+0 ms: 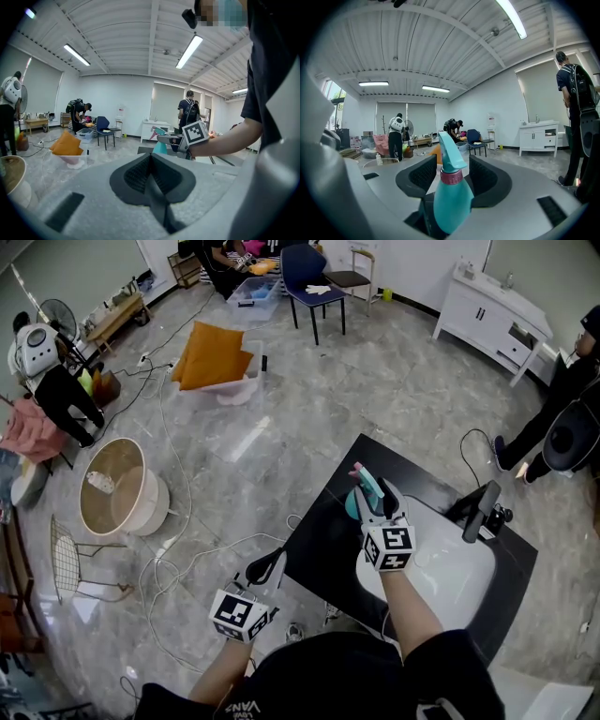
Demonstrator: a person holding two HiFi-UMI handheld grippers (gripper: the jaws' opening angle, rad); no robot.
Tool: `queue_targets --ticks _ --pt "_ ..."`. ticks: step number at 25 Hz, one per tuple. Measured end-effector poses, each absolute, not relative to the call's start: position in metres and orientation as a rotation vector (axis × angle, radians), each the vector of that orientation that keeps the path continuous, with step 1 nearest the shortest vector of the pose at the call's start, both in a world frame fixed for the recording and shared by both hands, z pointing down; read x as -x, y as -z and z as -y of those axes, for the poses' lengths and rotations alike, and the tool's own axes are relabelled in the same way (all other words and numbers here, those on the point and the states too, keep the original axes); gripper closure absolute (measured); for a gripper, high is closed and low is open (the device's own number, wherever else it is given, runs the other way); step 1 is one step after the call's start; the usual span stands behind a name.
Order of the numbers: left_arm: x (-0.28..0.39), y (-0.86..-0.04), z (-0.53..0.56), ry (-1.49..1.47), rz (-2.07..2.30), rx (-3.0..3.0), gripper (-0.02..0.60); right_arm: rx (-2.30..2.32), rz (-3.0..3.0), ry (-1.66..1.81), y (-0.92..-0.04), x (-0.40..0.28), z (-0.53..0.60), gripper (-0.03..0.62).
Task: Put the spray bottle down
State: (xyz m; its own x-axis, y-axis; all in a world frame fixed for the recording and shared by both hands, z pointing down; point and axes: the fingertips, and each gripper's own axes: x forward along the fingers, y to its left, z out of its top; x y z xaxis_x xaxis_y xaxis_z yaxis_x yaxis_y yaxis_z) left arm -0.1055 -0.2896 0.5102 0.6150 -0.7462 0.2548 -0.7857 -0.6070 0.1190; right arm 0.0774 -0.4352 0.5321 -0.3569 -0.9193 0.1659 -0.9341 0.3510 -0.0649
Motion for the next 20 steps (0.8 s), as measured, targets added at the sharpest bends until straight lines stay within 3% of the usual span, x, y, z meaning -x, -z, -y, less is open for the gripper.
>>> queue_targets --ticks 20 --pt "0.094 -0.493 0.249 -0.227 1.076 -2.746 0.571 -1.834 2.451 -0.206 -0.501 -0.089 0.342 0.398"
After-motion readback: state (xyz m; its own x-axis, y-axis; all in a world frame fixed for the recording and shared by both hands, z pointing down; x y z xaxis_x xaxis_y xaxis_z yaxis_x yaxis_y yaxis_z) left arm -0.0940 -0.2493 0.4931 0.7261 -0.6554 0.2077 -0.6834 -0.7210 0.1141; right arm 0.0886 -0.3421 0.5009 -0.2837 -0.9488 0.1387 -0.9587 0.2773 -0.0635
